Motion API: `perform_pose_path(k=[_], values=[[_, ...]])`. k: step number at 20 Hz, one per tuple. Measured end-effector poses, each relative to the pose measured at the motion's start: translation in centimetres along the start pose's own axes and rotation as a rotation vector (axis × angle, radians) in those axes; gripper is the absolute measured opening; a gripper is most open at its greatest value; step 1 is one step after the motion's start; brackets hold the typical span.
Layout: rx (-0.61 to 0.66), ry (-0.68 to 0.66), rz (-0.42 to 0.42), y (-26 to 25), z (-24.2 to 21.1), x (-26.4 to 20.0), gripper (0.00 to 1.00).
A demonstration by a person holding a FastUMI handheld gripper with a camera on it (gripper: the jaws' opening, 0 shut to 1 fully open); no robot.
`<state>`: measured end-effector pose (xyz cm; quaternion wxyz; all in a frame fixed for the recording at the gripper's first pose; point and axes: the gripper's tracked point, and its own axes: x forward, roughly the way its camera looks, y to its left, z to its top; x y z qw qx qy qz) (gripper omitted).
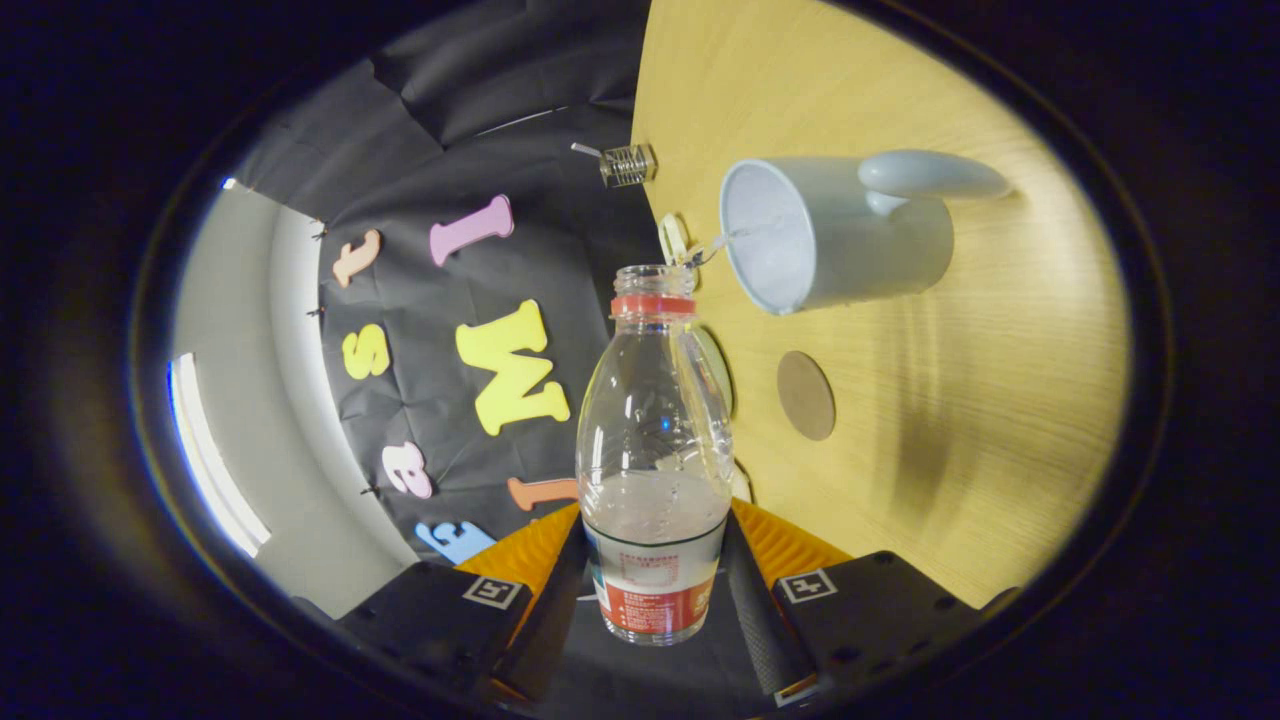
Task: Take the bottle from table, then pour the juice into the cup, finally place the bottle on the coaster
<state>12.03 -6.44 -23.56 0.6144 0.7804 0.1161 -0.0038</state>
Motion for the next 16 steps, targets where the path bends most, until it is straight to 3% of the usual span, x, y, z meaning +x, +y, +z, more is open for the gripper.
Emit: perform_pose_path(k=[16], values=[[0.210,-0.002,0.071,2.6,0.8,-0.7,0.78]])
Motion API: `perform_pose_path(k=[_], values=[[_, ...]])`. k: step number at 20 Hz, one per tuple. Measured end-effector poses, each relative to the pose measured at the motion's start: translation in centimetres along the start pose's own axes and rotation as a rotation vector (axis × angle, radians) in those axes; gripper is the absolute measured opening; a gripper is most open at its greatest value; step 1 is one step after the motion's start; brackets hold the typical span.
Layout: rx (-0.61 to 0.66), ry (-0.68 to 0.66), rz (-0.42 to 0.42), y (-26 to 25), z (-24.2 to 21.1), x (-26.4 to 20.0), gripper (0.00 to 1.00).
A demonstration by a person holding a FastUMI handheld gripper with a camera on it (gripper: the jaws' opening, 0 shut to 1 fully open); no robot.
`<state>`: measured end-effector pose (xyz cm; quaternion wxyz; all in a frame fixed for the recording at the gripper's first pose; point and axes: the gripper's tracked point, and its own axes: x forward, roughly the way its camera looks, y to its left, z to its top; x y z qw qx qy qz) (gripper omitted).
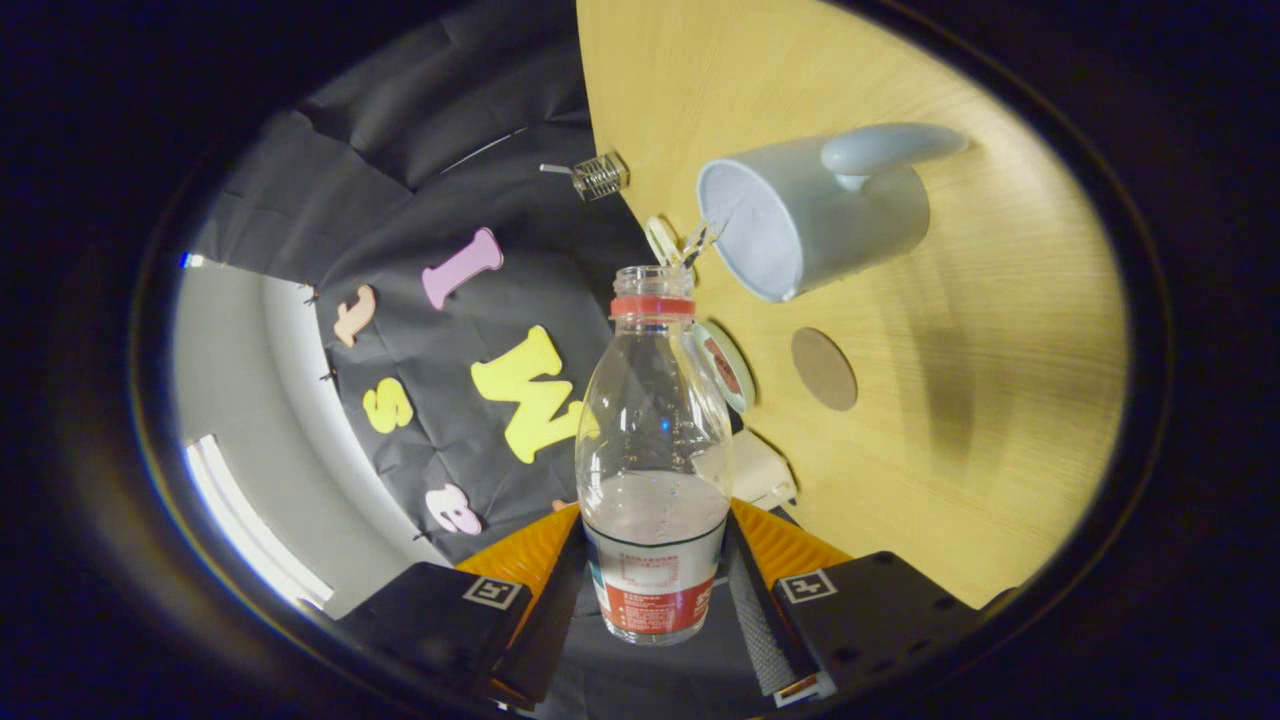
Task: Take the bottle from table, then pour the juice into the cup, finally place the bottle on the coaster
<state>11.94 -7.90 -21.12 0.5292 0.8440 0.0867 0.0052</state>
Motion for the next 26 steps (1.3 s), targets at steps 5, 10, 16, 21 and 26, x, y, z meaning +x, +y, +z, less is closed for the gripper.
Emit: perform_pose_path(k=[5,10,16,21,26], values=[[0.011,0.029,0.005,0.3,-0.4,-0.3,0.78],[0.092,0.048,0.029,1.7,-0.7,-0.5,0.78],[0.195,0.044,0.039,2.2,-0.6,0.1,0.78],[0.186,0.041,0.006,0.9,-0.4,0.3,0.78],[0.122,0.024,-0.041,-0.7,0.1,0.5,0.78]])
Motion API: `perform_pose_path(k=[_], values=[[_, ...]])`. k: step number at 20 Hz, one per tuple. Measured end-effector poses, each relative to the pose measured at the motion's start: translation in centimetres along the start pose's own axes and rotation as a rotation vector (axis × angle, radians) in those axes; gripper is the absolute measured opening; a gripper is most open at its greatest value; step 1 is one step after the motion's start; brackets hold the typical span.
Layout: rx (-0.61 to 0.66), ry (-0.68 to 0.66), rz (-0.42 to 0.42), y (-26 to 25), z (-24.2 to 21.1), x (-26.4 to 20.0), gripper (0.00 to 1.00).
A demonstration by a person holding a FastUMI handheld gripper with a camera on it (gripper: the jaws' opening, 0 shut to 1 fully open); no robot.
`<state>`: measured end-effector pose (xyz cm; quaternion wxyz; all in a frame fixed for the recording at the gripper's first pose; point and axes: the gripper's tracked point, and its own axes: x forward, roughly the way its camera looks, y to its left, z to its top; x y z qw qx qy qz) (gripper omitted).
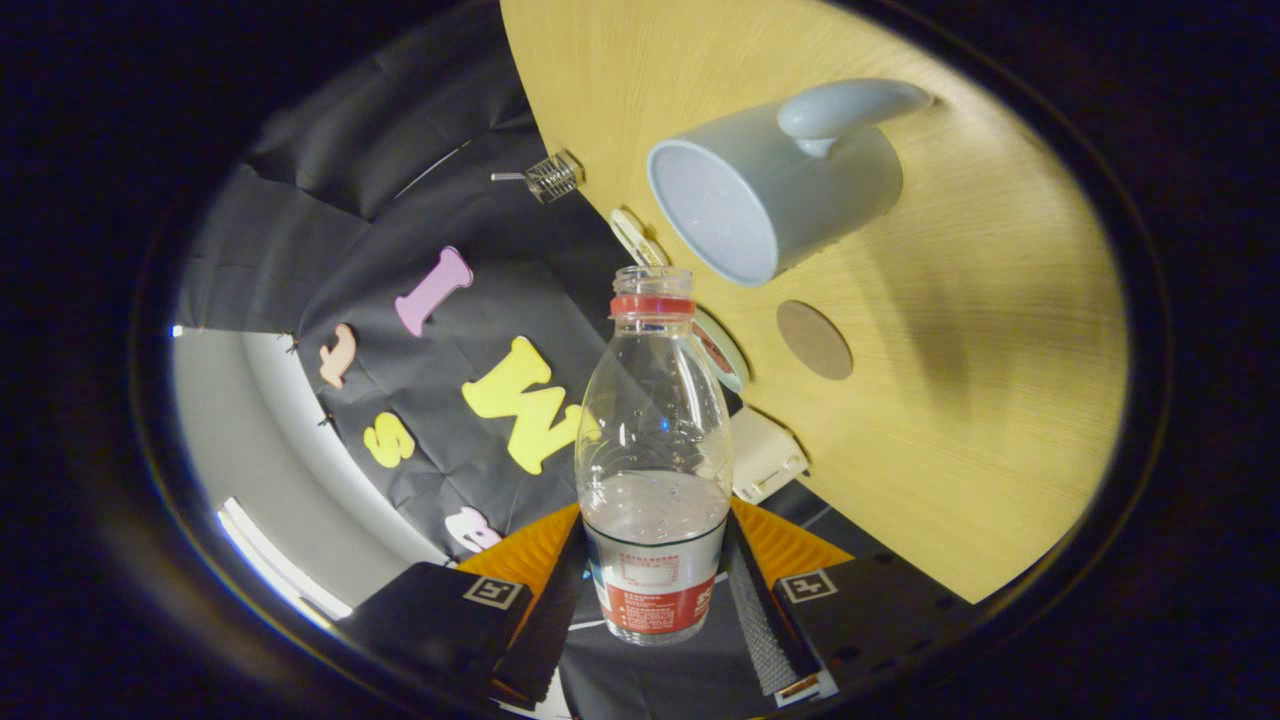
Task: Take the bottle from table, then pour the juice into the cup, finally place the bottle on the coaster
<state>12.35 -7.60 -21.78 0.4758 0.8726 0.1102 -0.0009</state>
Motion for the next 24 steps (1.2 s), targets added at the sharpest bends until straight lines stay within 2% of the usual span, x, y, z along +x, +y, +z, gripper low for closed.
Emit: perform_pose_path(k=[13,16,20,24], values=[[-0.165,-0.023,-0.035,-0.9,0.5,-1.5,0.78],[-0.266,-0.039,-0.054,-1.9,0.7,-2.0,0.78],[-0.413,-0.087,-0.122,-3.9,1.9,-2.4,0.78],[-0.652,-0.124,-0.149,-3.6,2.9,-2.7,0.78]])
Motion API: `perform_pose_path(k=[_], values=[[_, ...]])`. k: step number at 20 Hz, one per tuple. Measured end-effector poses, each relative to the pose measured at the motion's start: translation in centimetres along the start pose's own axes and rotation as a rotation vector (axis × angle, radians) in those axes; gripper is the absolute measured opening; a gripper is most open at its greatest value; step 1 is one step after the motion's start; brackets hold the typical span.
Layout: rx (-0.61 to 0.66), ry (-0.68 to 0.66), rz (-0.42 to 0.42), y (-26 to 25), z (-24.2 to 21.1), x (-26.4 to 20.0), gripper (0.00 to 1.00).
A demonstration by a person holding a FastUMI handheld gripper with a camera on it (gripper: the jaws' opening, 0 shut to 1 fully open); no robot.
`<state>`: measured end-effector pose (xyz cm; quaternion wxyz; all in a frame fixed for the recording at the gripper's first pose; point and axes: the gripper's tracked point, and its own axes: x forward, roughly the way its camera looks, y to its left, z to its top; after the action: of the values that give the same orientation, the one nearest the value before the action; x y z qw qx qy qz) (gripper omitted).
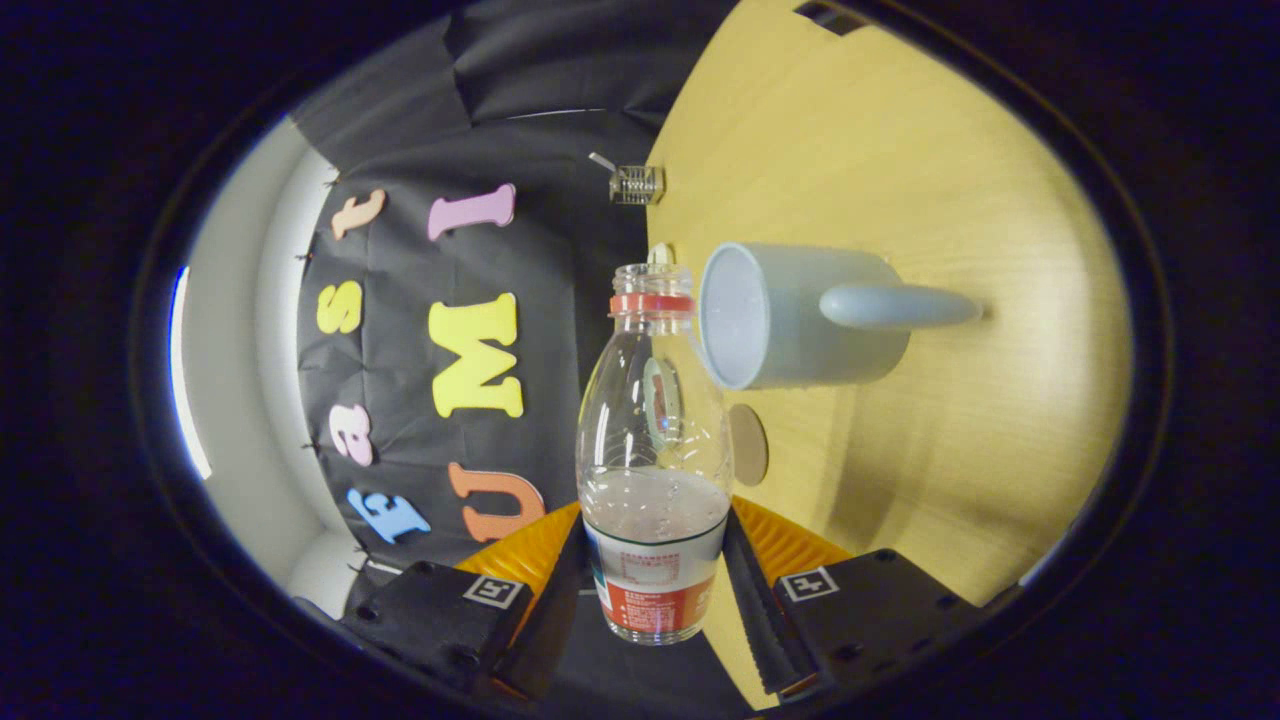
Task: Take the bottle from table, then pour the juice into the cup, finally place the bottle on the coaster
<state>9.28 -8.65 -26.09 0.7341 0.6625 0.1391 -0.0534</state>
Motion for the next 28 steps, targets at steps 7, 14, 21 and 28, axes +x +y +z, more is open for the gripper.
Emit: perform_pose_path(k=[7,14,21,28], values=[[-0.363,-0.142,0.089,5.0,3.5,-2.1,0.78],[-0.729,-0.192,0.153,9.6,3.3,-3.3,0.79],[-1.014,-0.224,0.254,13.6,0.9,-4.2,0.79],[-1.167,-0.243,0.298,16.1,-1.0,-1.1,0.79]])
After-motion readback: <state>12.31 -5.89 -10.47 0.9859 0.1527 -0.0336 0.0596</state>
